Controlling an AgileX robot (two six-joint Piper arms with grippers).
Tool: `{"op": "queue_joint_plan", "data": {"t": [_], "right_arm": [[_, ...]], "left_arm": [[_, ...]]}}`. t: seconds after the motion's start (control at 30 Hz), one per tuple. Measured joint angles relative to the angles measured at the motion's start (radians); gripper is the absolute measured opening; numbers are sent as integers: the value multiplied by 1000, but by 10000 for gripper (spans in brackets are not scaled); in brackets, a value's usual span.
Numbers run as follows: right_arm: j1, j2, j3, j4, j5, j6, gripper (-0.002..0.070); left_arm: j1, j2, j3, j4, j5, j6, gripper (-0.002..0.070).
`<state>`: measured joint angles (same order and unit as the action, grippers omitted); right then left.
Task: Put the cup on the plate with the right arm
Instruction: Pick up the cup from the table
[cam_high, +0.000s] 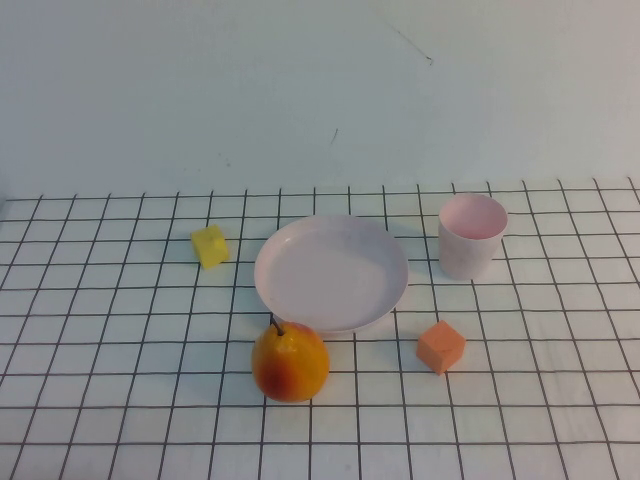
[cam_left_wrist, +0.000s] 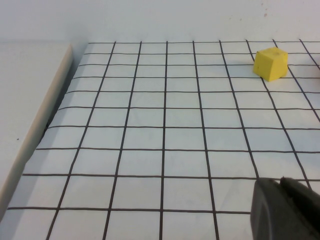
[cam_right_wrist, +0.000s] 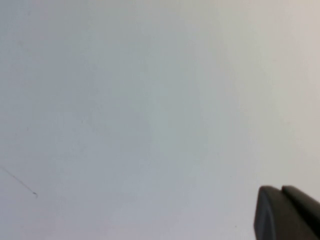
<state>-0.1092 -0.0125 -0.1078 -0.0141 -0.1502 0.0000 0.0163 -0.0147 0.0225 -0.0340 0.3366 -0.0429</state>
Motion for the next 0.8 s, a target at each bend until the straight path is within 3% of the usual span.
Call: {"op": "queue_joint_plan", "data": {"t": [0.23, 0.5, 0.6, 0.8], "right_arm": [[0, 22, -151, -10, 283, 0, -2], [0, 269, -312, 14, 488, -20, -2], [0, 381, -382, 81, 549, -108, -2], [0, 590, -496, 316, 642, -445, -2]], "left_arm": [[0, 0, 0, 0, 0, 0, -3], [0, 0, 0, 0, 0, 0, -3], [0, 0, 0, 0, 0, 0, -3], [0, 0, 0, 0, 0, 0, -3]]}}
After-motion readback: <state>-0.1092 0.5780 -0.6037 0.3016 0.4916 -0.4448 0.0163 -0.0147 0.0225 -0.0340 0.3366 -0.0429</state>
